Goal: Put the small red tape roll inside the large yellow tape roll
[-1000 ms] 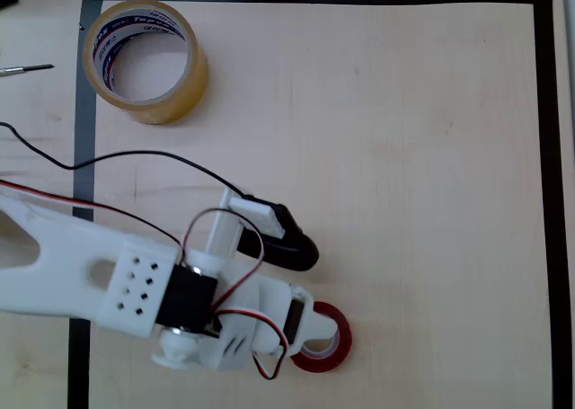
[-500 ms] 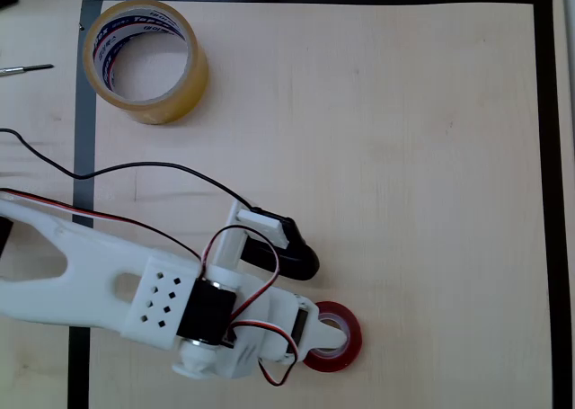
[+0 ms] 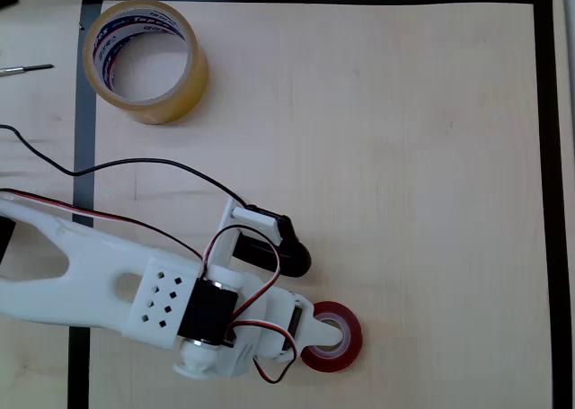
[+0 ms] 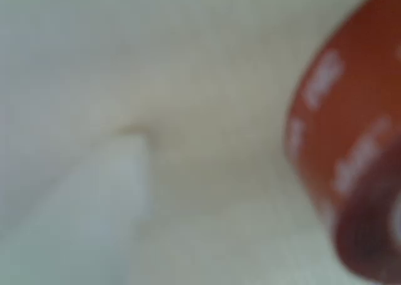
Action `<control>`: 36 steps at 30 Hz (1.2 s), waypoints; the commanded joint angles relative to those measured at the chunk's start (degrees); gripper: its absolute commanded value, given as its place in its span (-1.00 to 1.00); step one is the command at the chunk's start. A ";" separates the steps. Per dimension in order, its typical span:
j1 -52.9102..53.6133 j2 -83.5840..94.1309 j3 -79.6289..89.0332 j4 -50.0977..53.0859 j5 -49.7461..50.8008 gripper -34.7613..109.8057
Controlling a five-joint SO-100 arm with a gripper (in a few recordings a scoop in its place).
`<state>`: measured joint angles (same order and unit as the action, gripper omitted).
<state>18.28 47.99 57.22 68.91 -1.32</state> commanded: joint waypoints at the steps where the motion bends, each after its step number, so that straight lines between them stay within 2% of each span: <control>1: 1.85 2.55 -10.55 4.92 -1.76 -0.06; 4: 2.99 -13.54 -33.13 17.23 -2.20 -0.06; 7: 3.25 -33.66 -67.85 31.03 -3.25 -0.06; 8: 2.90 -35.33 -70.14 32.26 -3.78 -0.06; 15: 2.11 -35.60 -68.29 34.63 -4.22 -0.11; 18: 1.76 -32.08 -60.82 34.63 -4.22 -0.23; 22: 1.67 -29.18 -53.61 34.63 -4.75 -0.52; 29: 3.25 -23.29 -44.38 34.63 -5.80 -0.52; 36: 4.92 -8.17 -39.73 34.63 -7.03 -0.52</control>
<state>21.45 26.54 17.23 102.04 -6.77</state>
